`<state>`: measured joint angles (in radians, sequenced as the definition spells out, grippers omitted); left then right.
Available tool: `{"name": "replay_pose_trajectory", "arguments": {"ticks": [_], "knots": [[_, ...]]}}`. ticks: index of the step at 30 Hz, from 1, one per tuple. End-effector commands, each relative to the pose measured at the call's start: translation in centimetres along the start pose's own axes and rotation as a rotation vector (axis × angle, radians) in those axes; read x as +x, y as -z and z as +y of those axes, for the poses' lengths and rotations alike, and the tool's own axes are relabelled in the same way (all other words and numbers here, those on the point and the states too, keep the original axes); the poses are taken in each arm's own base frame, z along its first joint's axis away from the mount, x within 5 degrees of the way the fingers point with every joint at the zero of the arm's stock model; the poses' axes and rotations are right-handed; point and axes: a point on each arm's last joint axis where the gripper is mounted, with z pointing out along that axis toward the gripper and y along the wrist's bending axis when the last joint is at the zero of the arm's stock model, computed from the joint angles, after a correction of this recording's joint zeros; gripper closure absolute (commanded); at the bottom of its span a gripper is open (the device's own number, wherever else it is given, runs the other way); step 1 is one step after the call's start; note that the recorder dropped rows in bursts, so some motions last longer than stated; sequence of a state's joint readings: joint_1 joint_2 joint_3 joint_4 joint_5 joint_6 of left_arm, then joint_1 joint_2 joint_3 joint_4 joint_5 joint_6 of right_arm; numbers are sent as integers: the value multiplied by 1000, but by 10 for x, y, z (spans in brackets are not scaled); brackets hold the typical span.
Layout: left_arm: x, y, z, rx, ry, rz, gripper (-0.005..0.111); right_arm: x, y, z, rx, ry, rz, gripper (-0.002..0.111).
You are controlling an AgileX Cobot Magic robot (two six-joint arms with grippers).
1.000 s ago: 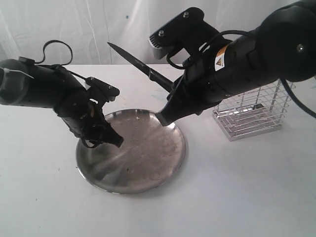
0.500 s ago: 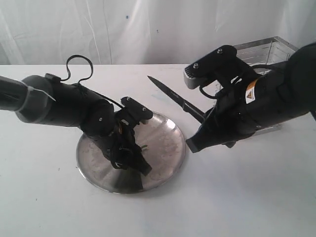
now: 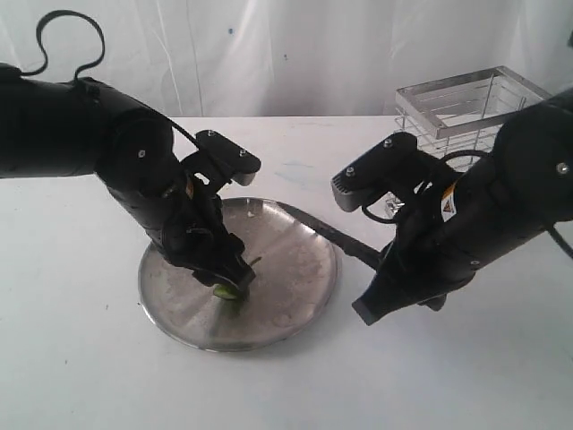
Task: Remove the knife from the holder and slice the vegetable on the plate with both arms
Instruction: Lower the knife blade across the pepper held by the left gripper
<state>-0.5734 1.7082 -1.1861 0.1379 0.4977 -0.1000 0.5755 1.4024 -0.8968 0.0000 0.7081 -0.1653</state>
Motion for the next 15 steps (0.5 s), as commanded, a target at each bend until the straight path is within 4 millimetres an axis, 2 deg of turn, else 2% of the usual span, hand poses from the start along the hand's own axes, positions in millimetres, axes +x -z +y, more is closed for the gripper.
{"name": "replay_pose_trajectory", "arguments": {"ticks": [1,5,11,15], "knots": [[0,21,0,-20,-20,-27,43,-2,-16,2,-24,36,19,108],[-1,28,2,-36,-16,-46,43,-5,-26,18,-105,123,15,108],[-3,27,2,-38,1,-77,43,-10,-51,19,-98,145,7,108],[-6,28,2,-38,13,-105,43,-12,-53,21,-119,153,-7,108]]}}
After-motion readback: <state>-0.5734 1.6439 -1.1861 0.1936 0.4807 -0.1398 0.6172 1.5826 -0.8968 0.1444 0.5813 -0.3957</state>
